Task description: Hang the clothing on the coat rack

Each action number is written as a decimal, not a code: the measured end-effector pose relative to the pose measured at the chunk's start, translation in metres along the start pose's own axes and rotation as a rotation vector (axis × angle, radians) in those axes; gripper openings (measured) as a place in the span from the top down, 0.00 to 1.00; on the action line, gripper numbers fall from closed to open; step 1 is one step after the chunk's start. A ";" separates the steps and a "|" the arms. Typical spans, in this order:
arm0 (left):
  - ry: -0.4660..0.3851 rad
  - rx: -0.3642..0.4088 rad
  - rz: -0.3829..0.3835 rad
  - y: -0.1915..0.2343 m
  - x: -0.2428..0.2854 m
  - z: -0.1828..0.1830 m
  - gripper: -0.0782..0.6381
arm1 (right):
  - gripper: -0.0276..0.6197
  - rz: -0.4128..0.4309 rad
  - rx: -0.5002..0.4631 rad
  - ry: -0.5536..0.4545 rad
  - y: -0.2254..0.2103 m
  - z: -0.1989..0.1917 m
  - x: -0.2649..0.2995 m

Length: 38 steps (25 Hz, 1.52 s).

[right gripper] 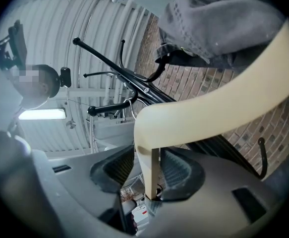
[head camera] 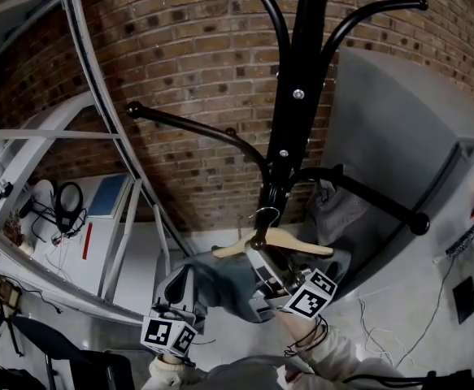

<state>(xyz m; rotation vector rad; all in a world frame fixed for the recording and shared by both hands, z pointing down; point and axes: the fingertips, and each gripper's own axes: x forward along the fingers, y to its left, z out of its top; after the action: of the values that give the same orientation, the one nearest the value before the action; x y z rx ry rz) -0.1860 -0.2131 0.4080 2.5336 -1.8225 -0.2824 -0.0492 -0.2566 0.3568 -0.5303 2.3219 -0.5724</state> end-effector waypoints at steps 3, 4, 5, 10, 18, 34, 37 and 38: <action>0.004 -0.004 -0.004 -0.001 -0.002 -0.002 0.88 | 0.73 -0.009 0.009 0.006 -0.001 -0.003 -0.007; 0.005 -0.007 -0.005 -0.001 -0.002 -0.003 0.88 | 0.73 -0.014 0.012 0.007 -0.001 -0.004 -0.009; 0.006 -0.009 -0.007 -0.002 -0.003 -0.004 0.88 | 0.73 -0.018 0.016 0.008 -0.001 -0.005 -0.011; 0.015 -0.018 -0.019 -0.007 -0.006 -0.007 0.88 | 0.73 -0.043 0.027 0.020 -0.001 -0.011 -0.024; 0.028 -0.021 -0.055 -0.025 -0.013 -0.010 0.88 | 0.73 -0.117 -0.060 0.080 0.005 -0.019 -0.060; 0.080 0.029 -0.165 -0.087 -0.024 -0.030 0.88 | 0.86 -0.277 -0.420 0.265 0.023 -0.037 -0.122; 0.083 0.029 -0.177 -0.092 -0.027 -0.032 0.88 | 0.88 -0.299 -0.464 0.291 0.027 -0.041 -0.130; 0.085 0.028 -0.179 -0.093 -0.028 -0.033 0.88 | 0.88 -0.308 -0.474 0.298 0.027 -0.043 -0.133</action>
<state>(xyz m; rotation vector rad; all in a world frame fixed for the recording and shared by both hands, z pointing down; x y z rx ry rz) -0.1024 -0.1600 0.4345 2.6870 -1.5848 -0.1487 0.0064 -0.1551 0.4398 -1.1020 2.6931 -0.2416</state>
